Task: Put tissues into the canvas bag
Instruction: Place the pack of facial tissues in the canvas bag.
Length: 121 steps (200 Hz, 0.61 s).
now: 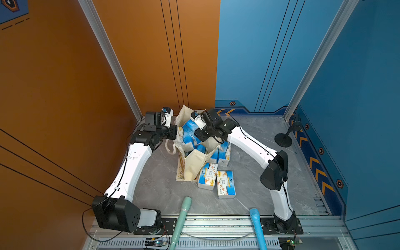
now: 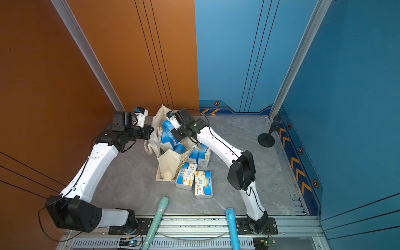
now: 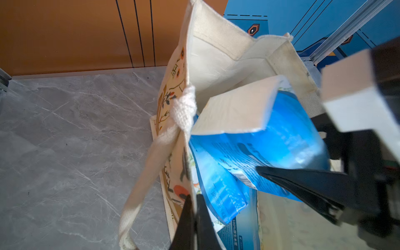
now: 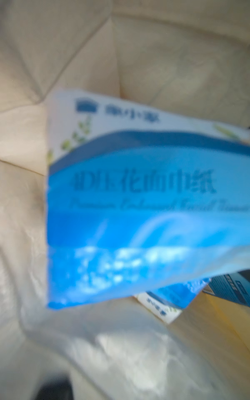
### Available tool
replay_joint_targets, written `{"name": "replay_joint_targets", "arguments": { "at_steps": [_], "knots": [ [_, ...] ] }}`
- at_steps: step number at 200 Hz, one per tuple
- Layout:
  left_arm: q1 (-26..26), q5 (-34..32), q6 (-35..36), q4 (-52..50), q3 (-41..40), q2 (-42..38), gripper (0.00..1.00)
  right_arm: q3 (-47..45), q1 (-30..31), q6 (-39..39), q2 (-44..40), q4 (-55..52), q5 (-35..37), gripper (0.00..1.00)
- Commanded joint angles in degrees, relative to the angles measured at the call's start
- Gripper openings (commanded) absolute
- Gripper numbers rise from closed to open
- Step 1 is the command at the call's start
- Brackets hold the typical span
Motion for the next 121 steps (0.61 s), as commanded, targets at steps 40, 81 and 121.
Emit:
{"name": "replay_joint_targets", "arguments": {
  "at_steps": [40, 81, 121],
  "knots": [
    [-0.01, 1.09, -0.36, -2.65, -0.93, -1.07, 0.0, 12.1, 3.95, -5.3, 10.94, -2.48, 22.08, 0.46],
    [-0.03, 1.16, -0.39, -2.64, -1.0, -1.06, 0.0, 17.24, 2.37, -1.16, 15.11, -5.74, 18.82, 0.54],
    [-0.03, 1.12, -0.31, -2.59, -0.92, -0.91, 0.0, 16.87, 1.81, 2.68, 12.33, -7.77, 8.8, 0.67]
  ]
}}
